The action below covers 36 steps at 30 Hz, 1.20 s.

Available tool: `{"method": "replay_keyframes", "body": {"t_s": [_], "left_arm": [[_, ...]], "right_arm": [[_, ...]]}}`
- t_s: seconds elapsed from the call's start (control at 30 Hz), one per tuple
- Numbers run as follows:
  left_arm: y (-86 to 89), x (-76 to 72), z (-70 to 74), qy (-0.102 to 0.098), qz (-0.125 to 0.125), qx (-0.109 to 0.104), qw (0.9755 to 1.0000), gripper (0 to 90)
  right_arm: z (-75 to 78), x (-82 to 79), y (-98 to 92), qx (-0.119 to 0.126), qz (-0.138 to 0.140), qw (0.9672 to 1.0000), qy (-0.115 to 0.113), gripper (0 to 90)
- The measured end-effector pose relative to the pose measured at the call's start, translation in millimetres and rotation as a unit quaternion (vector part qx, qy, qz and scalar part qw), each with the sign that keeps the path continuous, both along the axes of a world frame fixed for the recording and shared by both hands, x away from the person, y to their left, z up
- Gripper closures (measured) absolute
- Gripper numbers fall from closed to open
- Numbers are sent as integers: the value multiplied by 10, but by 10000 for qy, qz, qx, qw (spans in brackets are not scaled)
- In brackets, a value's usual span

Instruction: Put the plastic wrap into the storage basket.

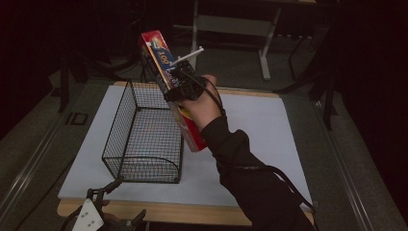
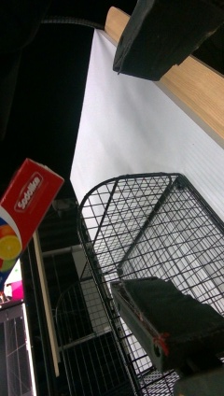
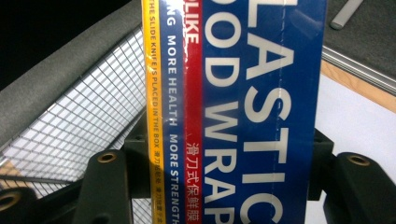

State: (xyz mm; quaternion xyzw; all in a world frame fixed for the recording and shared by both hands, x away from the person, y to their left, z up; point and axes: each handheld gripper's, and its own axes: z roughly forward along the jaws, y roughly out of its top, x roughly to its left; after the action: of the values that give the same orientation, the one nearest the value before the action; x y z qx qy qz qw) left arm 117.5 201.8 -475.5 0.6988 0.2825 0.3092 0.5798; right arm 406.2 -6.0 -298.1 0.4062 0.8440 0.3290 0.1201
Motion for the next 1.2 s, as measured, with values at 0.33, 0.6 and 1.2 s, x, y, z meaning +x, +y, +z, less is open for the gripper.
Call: {"method": "replay_keyframes", "body": {"t_s": [0.33, 0.6, 1.2], "left_arm": [[4, -11, -3, 3, -27, -12, 10000, 2], [17, -19, -5, -2, -69, -26, 10000, 2], [24, -25, -5, 13, -119, -55, 9999, 2]], "right_arm": [[-106, 73, 362, 76, 54, 9999, -46, 398], [-306, 98, 649, 312, 154, 9994, 9, 398], [-936, 27, 837, 415, 6, 9990, 193, 398]]}}
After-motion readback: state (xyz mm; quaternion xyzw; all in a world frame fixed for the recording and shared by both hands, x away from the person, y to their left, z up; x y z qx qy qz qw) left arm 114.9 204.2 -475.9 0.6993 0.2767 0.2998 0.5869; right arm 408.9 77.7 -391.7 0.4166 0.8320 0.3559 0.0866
